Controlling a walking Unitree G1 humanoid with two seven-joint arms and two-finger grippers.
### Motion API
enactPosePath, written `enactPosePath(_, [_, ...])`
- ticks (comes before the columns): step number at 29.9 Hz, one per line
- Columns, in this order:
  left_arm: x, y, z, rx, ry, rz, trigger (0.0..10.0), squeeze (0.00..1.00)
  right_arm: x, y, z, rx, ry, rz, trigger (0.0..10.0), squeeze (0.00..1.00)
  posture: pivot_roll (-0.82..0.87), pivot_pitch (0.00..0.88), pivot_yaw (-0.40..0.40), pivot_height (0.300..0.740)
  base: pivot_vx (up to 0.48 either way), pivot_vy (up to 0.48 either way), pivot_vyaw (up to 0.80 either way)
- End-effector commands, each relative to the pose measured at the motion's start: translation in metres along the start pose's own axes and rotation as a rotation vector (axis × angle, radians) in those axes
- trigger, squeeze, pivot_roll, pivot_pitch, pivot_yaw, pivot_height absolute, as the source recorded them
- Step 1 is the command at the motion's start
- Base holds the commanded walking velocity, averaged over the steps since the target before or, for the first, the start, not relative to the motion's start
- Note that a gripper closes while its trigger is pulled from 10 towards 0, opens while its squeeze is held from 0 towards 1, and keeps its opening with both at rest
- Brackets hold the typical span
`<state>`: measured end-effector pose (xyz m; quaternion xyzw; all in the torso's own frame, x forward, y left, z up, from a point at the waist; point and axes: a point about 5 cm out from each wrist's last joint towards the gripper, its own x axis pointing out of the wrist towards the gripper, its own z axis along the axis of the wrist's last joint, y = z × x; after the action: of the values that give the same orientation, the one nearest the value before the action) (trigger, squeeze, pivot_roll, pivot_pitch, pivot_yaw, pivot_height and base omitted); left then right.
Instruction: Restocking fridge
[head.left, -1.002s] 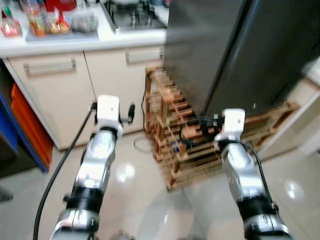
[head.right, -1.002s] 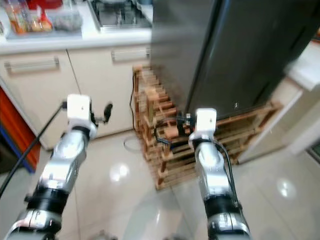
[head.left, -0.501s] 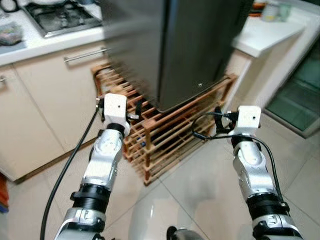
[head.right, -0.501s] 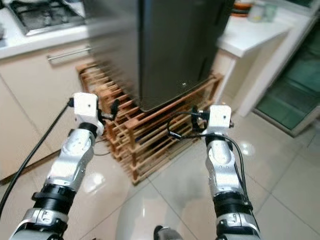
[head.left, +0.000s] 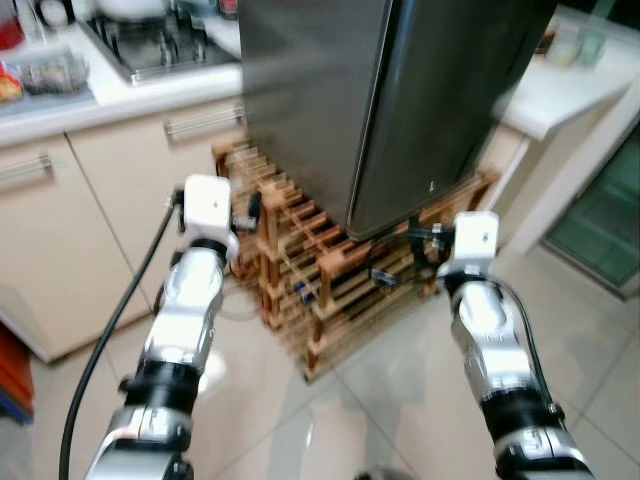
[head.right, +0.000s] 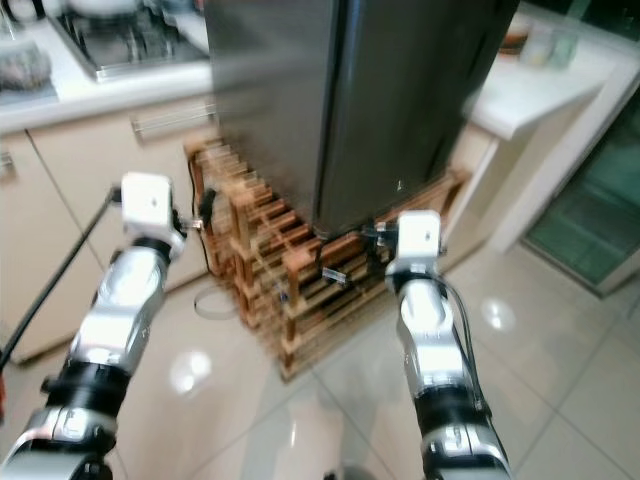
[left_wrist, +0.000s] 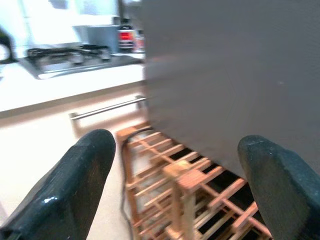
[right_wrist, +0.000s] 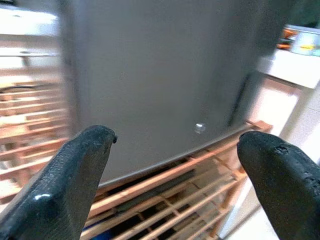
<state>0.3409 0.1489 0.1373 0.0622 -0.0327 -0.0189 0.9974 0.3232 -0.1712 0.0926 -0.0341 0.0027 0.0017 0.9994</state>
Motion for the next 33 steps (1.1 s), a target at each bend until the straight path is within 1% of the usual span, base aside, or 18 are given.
enactPosePath(1, [0.001, -0.005, 0.003, 0.019, -0.015, -0.019, 10.0, 0.0, 0.0, -0.003, -0.003, 0.001, 0.028, -0.016, 10.0, 0.0, -0.03, 0.0, -0.037, 0.74, 0.431, 0.0, -0.78])
enactPosePath(2, [0.001, -0.007, 0.003, 0.034, -0.009, -0.019, 10.0, 0.0, -0.001, -0.004, -0.004, 0.003, 0.03, -0.022, 10.0, 0.0, -0.03, 0.0, -0.034, 0.74, 0.0, 0.0, -0.77])
enactPosePath(6, [0.002, -0.008, 0.001, 0.04, 0.002, -0.02, 10.0, 0.0, -0.002, -0.005, -0.005, 0.004, 0.031, -0.024, 10.0, 0.0, -0.03, 0.0, -0.033, 0.74, 0.0, 0.0, -0.77])
enactPosePath(11, [0.002, -0.011, 0.001, 0.025, -0.002, -0.034, 10.0, 0.0, -0.003, -0.005, 0.002, -0.006, -0.019, -0.021, 10.0, 0.0, -0.04, 0.0, -0.031, 0.74, 0.0, 0.0, -0.77])
enactPosePath(17, [0.003, -0.013, 0.004, 0.013, -0.017, -0.043, 10.0, 0.0, -0.003, -0.008, 0.003, 0.005, -0.016, -0.048, 10.0, 0.0, -0.05, 0.0, -0.023, 0.74, 0.0, 0.0, -0.77])
enactPosePath(20, [0.004, -0.01, 0.005, 0.019, -0.018, -0.019, 10.0, 0.0, -0.004, -0.007, 0.004, -0.007, -0.024, -0.034, 10.0, 0.0, -0.05, 0.0, -0.021, 0.74, 0.296, 0.0, -0.77])
enactPosePath(23, [0.007, -0.007, 0.007, -0.009, -0.023, 0.009, 10.0, 0.0, -0.007, -0.006, 0.005, 0.002, -0.038, -0.033, 10.0, 0.0, -0.06, 0.0, -0.019, 0.74, 0.48, 0.0, -0.15])
enactPosePath(24, [0.008, -0.008, 0.009, -0.012, -0.033, 0.008, 10.0, 0.0, -0.008, -0.006, 0.004, 0.002, -0.038, -0.033, 10.0, 0.0, -0.06, 0.0, -0.018, 0.74, 0.48, 0.0, 0.0])
enactPosePath(25, [0.008, -0.012, 0.013, -0.008, -0.054, -0.009, 10.0, 0.0, -0.009, -0.006, 0.004, 0.001, -0.037, -0.033, 10.0, 0.0, -0.07, 0.0, -0.017, 0.74, 0.48, 0.0, 0.0])
enactPosePath(29, [0.008, -0.015, 0.017, -0.017, -0.078, -0.021, 10.0, 0.0, -0.009, -0.005, 0.003, -0.002, -0.036, -0.031, 10.0, 0.0, -0.07, 0.0, -0.015, 0.74, 0.474, 0.0, 0.0])
enactPosePath(31, [0.008, -0.012, 0.02, -0.036, -0.096, 0.007, 10.0, 0.0, -0.008, -0.007, 0.003, -0.005, -0.034, -0.032, 10.0, 0.0, -0.07, 0.0, -0.014, 0.74, 0.236, 0.0, 0.0])
enactPosePath(33, [0.009, -0.009, 0.02, -0.037, -0.098, 0.021, 10.0, 0.0, -0.008, -0.007, 0.003, -0.008, -0.033, -0.031, 10.0, 0.0, -0.07, 0.0, -0.012, 0.74, 0.0, 0.0, 0.0])
